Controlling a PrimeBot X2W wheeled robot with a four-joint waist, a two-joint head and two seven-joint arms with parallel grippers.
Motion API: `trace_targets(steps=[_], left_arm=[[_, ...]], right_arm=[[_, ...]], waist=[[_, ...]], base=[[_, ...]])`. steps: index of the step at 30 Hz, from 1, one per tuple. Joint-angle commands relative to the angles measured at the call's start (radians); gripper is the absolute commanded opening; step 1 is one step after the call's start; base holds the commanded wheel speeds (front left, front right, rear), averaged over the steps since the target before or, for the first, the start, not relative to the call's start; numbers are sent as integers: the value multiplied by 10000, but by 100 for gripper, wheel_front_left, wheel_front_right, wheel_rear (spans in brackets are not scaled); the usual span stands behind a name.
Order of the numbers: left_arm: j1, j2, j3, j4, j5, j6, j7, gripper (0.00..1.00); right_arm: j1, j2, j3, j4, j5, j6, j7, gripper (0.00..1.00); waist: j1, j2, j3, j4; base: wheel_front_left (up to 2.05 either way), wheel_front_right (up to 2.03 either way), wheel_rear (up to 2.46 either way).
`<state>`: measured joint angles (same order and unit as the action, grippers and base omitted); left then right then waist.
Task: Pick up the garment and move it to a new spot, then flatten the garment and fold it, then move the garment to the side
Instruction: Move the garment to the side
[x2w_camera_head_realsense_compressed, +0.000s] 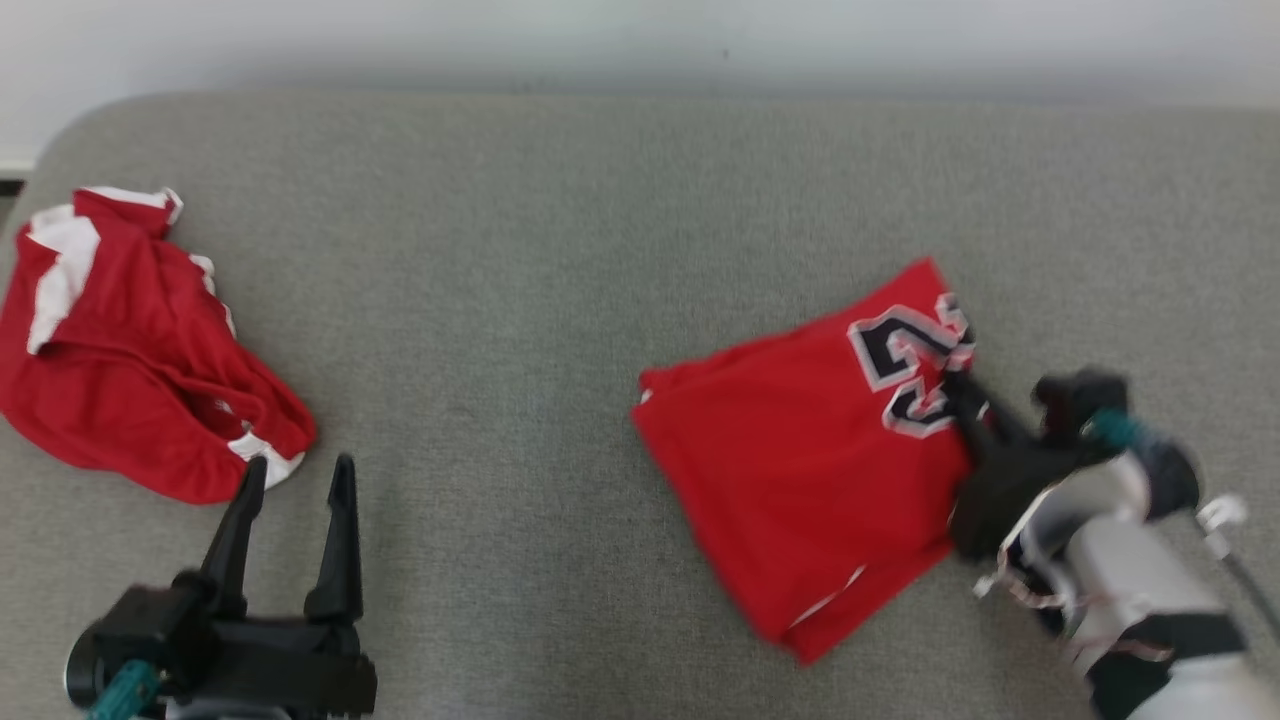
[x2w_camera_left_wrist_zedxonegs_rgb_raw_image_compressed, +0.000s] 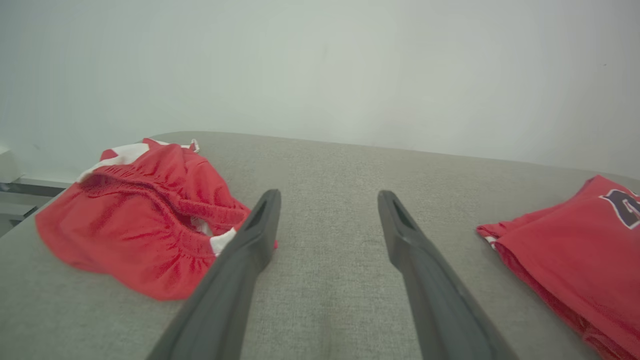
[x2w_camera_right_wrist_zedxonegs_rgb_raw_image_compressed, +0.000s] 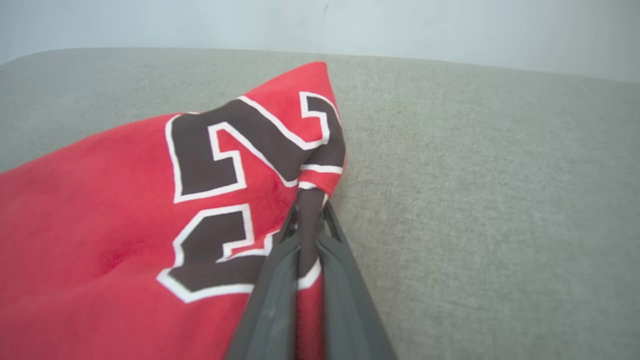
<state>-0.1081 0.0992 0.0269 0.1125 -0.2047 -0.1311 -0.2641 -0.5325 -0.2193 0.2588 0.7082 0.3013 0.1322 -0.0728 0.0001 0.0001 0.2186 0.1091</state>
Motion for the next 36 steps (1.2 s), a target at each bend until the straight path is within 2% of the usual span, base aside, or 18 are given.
trace_targets(steps=[1, 8, 15, 24, 30, 36], left_arm=[[-358, 81, -90, -136, -105, 8, -2, 100], [-1374, 682, -223, -908, -289, 8, -1, 100], [-1668, 1554, 323, -2018, -278, 8, -1, 100], [-1113, 2382, 861, -2942, -307, 10, -2, 100], [-698, 2481, 995, -3297, -261, 7, 1, 100], [-528, 2503, 987, -3375, -346, 5, 33, 100]], right_arm=[[-511, -356, -7, -103, -11, -31, 105, 0], [-2423, -1625, -205, -721, -223, -30, 456, 0], [-3541, -2667, -692, -1814, -494, -30, 958, 0], [-4004, -3701, -1627, -2866, -614, -30, 1655, 0], [-4455, -4167, -1745, -3005, -658, -30, 1898, 0], [-5410, -4580, -1325, -2504, -1027, -30, 2078, 0]], waist=[[-1, -1, 1000, -243], [-1, -1, 2943, -1051], [-1, -1, 4521, -2368], [-1, -1, 5059, -3401], [-1, -1, 5169, -3645], [-1, -1, 5301, -3626]], base=[[0, 0, 0], [0, 0, 0], [0, 0, 0], [0, 0, 0], [0, 0, 0], [0, 0, 0]])
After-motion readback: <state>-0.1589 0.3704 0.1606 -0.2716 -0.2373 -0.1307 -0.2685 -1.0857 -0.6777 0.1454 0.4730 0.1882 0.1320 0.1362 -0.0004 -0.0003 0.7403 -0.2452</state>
